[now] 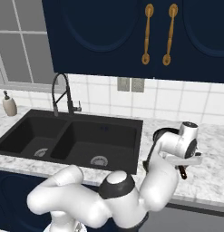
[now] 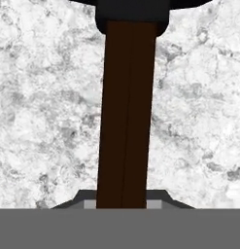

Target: Pick the pan and sponge and place them into the sink. Then turn on the water.

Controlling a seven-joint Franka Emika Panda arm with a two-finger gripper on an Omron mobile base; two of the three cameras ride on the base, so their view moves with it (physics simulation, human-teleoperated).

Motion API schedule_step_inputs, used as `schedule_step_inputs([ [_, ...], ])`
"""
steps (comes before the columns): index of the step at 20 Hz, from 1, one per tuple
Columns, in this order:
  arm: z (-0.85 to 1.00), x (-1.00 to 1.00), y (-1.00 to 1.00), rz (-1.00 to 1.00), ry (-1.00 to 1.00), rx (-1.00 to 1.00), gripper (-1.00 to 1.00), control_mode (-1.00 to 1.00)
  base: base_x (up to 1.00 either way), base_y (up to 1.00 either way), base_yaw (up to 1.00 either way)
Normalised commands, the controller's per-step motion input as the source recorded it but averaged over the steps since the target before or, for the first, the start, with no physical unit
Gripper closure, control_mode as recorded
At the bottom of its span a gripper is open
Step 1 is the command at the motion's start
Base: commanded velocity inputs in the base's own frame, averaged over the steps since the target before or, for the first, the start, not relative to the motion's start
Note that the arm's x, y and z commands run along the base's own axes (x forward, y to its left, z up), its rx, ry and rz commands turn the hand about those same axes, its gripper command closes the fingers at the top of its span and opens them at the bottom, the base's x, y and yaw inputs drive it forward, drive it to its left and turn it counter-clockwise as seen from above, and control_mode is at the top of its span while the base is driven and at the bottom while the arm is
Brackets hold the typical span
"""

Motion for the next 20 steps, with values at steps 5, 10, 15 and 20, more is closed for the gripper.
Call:
schedule_step_inputs([
  [5,-0.16,-0.05,0.18,0.06,-0.11,0.0,1.0,-1.0,0.0,0.0,0.0],
  [10,0.14,-0.46,0.19,0.0,-0.35,0.02,1.0,-1.0,0.0,0.0,0.0],
  [15,0.34,-0.59,0.77,0.0,-0.32,-0.01,1.0,-1.0,0.0,0.0,0.0],
  [20,0.57,-0.29,0.87,0.0,-0.4,0.03,1.0,-1.0,0.0,0.0,0.0],
])
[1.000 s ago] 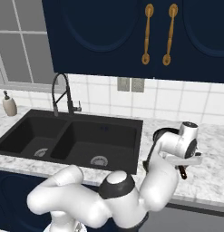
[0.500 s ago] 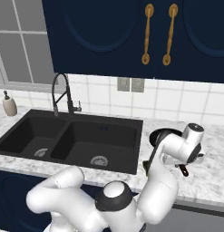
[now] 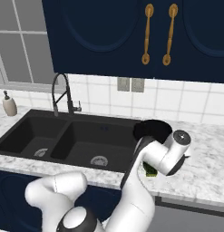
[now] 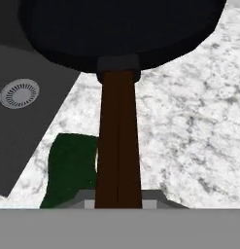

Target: Pick the pan and sponge and place them into the sink. Then turn on the water.

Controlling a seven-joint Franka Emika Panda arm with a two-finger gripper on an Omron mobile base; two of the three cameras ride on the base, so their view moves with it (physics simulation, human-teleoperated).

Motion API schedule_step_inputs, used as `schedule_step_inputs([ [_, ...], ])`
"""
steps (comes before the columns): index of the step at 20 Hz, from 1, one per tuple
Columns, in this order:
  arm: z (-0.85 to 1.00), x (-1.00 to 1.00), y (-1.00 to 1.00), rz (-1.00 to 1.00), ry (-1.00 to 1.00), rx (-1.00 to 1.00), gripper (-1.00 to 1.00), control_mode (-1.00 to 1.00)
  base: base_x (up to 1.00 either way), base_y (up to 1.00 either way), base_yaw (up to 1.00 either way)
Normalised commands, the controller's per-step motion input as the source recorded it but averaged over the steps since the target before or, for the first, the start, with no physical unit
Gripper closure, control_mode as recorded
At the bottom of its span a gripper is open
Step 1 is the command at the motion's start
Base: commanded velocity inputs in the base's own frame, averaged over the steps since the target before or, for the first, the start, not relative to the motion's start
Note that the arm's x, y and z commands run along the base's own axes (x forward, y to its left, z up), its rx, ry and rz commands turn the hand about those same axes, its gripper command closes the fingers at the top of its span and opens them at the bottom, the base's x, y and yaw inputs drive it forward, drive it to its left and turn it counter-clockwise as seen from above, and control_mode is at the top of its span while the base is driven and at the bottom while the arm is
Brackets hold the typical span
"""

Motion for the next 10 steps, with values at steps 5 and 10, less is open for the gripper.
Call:
schedule_step_inputs([
  [5,0.67,-0.08,0.96,0.01,-0.16,0.01,1.0,-1.0,0.0,0.0,0.0],
  [10,0.75,-0.01,0.92,0.11,0.14,0.0,1.0,-1.0,0.0,0.0,0.0],
])
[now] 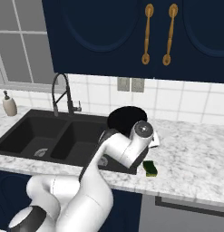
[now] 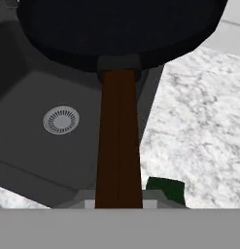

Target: Pick the pan and sponge and place them into the sink. Then turn on the water.

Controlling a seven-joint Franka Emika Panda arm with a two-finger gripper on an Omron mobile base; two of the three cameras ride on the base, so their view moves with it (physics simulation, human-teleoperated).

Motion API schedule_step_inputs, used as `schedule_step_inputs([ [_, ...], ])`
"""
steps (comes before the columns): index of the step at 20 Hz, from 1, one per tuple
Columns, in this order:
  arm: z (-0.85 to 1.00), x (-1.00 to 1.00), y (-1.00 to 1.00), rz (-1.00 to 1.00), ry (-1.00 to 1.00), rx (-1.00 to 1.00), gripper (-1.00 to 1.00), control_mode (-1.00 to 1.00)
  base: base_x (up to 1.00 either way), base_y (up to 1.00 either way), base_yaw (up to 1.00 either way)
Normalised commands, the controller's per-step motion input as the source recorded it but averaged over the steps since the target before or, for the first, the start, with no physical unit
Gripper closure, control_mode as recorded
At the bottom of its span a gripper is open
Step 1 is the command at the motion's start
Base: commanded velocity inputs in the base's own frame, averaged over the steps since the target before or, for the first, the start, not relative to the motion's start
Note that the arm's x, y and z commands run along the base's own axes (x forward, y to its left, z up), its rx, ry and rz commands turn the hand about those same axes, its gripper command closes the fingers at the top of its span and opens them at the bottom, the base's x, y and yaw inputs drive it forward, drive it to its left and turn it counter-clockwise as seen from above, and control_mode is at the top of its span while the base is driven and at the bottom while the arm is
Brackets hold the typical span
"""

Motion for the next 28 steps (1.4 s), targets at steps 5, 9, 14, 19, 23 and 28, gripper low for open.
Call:
schedule_step_inputs([
  [5,0.49,0.0,0.74,0.28,0.18,0.0,1.0,-1.0,0.0,0.0,0.0],
  [9,0.09,0.0,0.49,0.36,0.24,0.0,1.0,-1.0,0.0,0.0,0.0],
  [14,-0.01,0.19,0.37,0.26,0.23,0.0,1.0,-1.0,0.0,0.0,0.0],
  [19,-0.3,0.29,0.63,0.11,0.09,0.0,1.0,-1.0,0.0,0.0,0.0],
  [23,-0.53,0.23,0.64,0.01,0.0,0.0,1.0,-1.0,0.0,0.0,0.0],
  [28,-0.74,0.36,0.41,0.0,0.22,-0.12,1.0,-1.0,0.0,0.0,0.0],
])
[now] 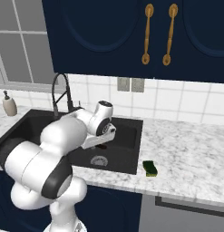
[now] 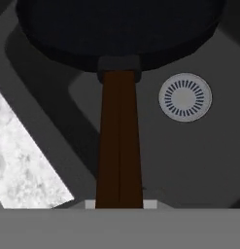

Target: Pick the pan and sponge and place them into the sink. Then turn on the water.

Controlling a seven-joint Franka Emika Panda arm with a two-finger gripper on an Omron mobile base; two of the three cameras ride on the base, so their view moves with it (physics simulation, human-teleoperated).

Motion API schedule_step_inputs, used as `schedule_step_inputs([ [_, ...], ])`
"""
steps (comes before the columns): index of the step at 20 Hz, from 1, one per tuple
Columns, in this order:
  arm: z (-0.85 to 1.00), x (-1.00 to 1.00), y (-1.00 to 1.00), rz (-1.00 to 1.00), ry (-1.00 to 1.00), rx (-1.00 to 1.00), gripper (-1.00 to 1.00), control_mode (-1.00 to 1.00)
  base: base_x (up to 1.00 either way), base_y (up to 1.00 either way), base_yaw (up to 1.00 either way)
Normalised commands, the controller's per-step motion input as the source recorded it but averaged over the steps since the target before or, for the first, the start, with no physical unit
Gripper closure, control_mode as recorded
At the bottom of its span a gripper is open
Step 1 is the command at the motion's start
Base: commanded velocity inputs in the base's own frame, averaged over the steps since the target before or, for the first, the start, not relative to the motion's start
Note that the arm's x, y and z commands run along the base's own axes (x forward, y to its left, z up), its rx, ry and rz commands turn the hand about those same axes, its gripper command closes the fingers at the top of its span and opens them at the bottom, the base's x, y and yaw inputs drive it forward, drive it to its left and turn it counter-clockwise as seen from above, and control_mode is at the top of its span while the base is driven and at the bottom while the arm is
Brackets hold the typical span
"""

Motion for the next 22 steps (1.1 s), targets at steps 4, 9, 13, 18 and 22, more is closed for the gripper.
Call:
schedule_step_inputs([
  [4,-0.61,0.31,0.06,0.0,0.22,-0.12,1.0,-1.0,0.0,0.0,0.0],
  [9,-0.35,0.4,-0.16,0.0,0.03,-0.01,1.0,-1.0,0.0,0.0,0.0],
  [13,-0.39,0.61,-0.1,0.0,0.0,0.0,1.0,-1.0,0.0,0.0,0.0],
  [18,-0.61,0.72,0.0,0.0,-0.02,-0.01,1.0,-1.0,0.0,0.0,0.0],
  [22,-0.56,0.77,0.0,0.0,-0.07,0.0,1.0,-1.0,0.0,0.0,0.0],
])
